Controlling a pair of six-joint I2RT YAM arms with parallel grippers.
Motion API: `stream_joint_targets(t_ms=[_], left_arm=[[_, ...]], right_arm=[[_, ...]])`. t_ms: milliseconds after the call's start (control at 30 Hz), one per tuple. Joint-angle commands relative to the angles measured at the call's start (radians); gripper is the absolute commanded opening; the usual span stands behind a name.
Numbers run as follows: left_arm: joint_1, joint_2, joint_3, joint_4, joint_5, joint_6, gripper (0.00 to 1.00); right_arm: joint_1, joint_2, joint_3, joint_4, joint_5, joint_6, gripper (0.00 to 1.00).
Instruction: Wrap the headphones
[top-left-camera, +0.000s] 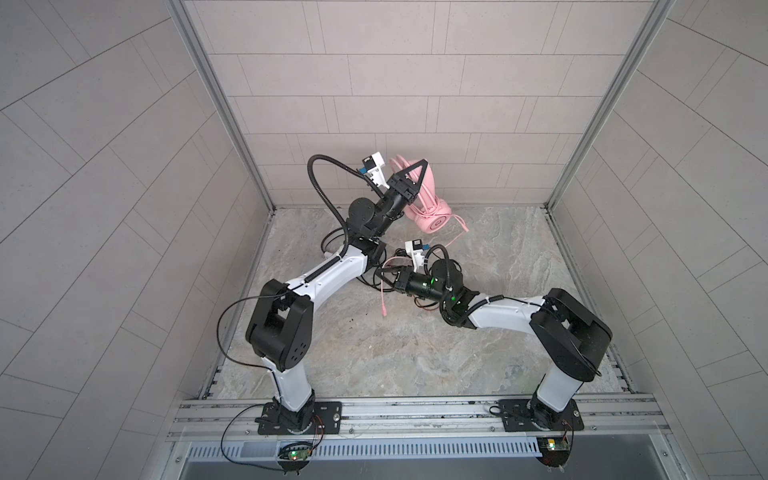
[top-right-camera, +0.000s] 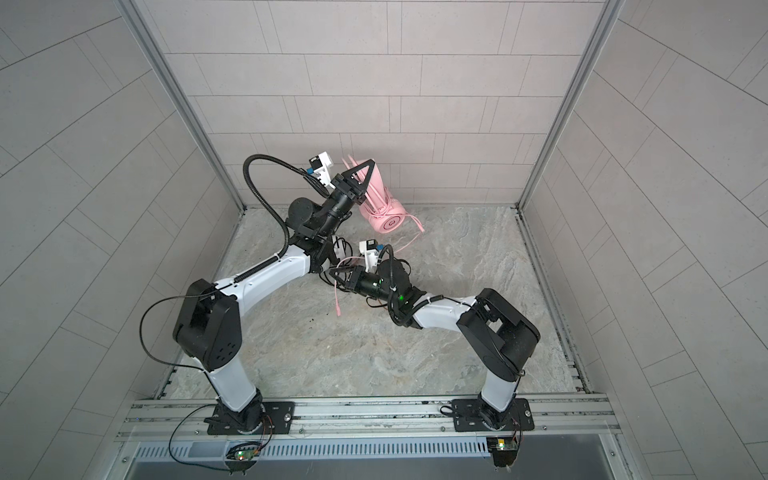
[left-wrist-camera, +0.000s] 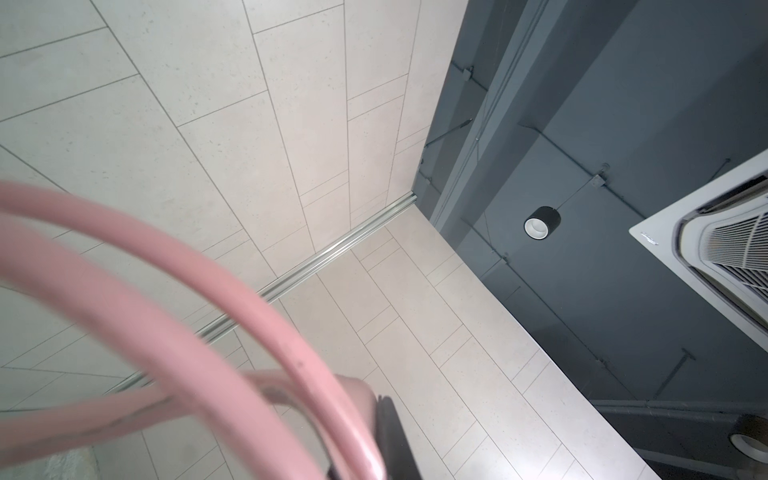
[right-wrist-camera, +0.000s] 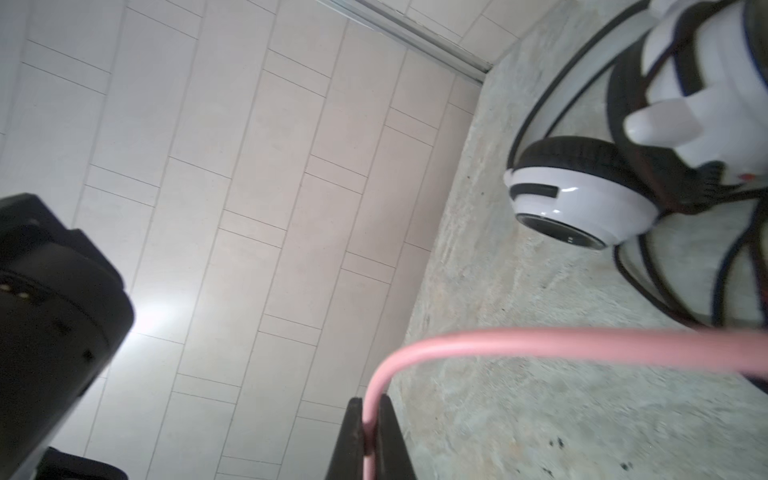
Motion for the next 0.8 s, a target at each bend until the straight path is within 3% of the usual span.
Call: stream_joint_targets(t_ms=[0,67,100,167,233,367,567,667,767], left_arm=[[0.019,-0.115,-0.018,-0.037,0.085,-0.016,0.0],[0.042,-0.15,-0.032,-0.166,0.181,0.002,0.0],[0.054,-0.165,-0.033,-0.254,0.239,0.029,0.0],[0.074,-0.194,-0.055,-0.381,0.333,0.079,0.0],[0.085,-0.209,-0.08,-0.463,0.427,0.141,0.0],[0.085,-0.199,-0.143,-0.557,0.564,0.202,0.0],[0.056,-0.207,-0.269,-0.633,0.745,0.224,0.0],[0.007,-0.263,-0.287,-0.707,0.809,0.247,0.0],[-0.04,-0.314,-0.23,-0.995,0.833,0.413,0.0]], right_arm=[[-0.104,-0.081,-0.063,-0.208,-0.069,-0.116,0.03],[-0.16,-0.146,-0.115,-0.325,-0.074,-0.233,0.04],[-0.186,-0.185,-0.116,-0.482,-0.062,-0.318,0.05],[-0.231,-0.255,-0.114,-0.767,0.026,-0.487,0.06],[-0.306,-0.311,-0.145,-0.916,0.082,-0.583,0.06],[-0.463,-0.383,-0.219,-0.933,0.021,-0.63,0.07],[-0.574,-0.436,-0.181,-1.046,0.103,-0.726,0.09],[-0.617,-0.356,-0.096,-1.089,0.096,-0.779,0.09],[-0.617,-0.215,0.033,-1.159,0.084,-0.815,0.11]])
